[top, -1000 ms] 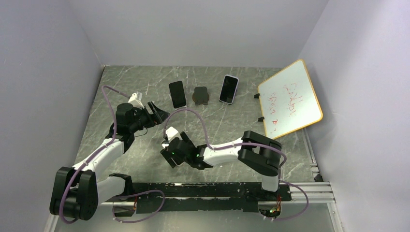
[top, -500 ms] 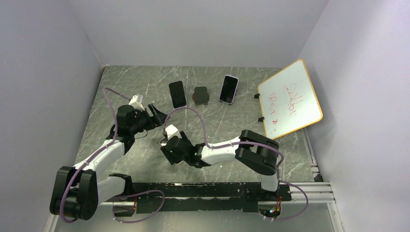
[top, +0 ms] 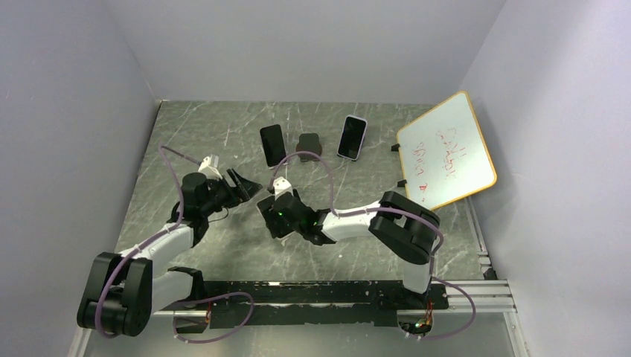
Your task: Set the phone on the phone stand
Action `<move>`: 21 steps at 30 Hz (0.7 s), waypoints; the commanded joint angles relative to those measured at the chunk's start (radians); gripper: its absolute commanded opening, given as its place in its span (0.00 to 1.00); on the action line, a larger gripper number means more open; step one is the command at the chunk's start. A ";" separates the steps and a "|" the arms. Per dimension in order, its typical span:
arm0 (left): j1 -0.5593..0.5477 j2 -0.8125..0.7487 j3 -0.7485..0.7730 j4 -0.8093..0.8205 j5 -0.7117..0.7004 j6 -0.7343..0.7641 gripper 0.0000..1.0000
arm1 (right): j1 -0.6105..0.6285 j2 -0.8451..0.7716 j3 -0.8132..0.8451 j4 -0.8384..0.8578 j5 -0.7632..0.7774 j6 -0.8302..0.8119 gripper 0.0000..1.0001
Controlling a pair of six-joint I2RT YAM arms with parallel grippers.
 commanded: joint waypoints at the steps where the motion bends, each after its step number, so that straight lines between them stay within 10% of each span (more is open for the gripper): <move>1: 0.008 0.018 -0.047 0.189 0.031 -0.049 0.80 | -0.038 0.039 -0.073 -0.108 -0.090 0.052 0.51; 21: -0.049 0.231 -0.118 0.566 0.066 -0.098 0.78 | -0.106 0.004 -0.134 0.051 -0.290 0.099 0.50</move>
